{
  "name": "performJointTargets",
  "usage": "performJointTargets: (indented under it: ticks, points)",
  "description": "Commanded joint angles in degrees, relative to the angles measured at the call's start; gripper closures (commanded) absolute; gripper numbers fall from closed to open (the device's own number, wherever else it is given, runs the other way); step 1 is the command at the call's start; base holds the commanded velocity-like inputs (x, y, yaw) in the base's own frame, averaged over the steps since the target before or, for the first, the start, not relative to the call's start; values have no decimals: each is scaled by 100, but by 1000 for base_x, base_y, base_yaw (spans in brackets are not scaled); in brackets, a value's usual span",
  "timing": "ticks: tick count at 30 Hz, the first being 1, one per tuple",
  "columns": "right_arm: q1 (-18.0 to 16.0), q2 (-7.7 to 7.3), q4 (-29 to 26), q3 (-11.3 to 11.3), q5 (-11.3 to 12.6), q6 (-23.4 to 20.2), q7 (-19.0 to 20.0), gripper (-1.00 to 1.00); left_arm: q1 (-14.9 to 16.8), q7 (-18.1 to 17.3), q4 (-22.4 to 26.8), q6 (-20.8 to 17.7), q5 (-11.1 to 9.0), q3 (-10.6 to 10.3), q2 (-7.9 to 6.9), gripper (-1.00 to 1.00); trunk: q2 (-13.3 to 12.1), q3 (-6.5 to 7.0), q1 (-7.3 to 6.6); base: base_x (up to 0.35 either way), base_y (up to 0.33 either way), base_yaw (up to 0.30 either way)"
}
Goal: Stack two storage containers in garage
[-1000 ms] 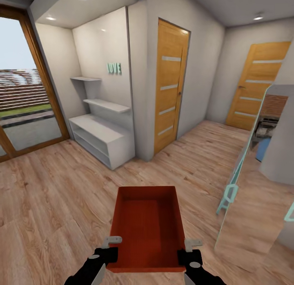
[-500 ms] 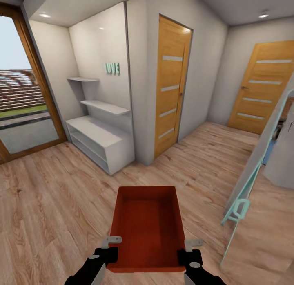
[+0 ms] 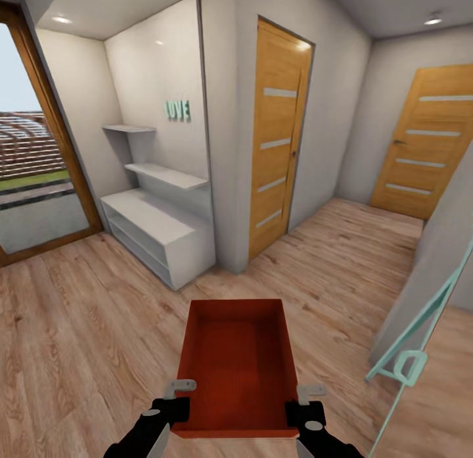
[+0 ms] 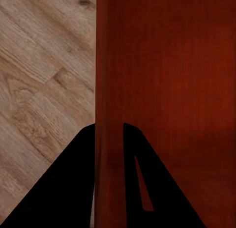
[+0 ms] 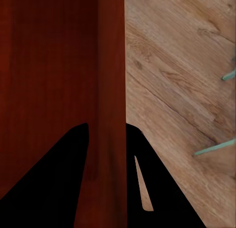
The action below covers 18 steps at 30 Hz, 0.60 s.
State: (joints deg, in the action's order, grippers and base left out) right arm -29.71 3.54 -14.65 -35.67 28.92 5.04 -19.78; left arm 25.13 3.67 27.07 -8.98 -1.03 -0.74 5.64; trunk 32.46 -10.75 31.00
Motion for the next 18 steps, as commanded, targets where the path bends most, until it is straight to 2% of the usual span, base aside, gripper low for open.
performJointTargets:
  ticks: [1, 9, 18]
  points:
    - [-9, -81, 32, 51, 193, 48, -70, 100, 0, 64, 27, 50, 103, -40, -19, 100, 8, -9, 5, 323, 0, 0]
    - [-9, -75, 32, 51, 193, 41, -76, 100, 0, 64, 27, 48, 103, -40, -19, 100, 8, -9, 5, 323, 0, -12]
    - [-10, -56, 32, 51, 193, 41, -87, 100, 0, 64, 27, 50, 103, -40, -19, 100, 8, -9, 5, 323, 0, -182]
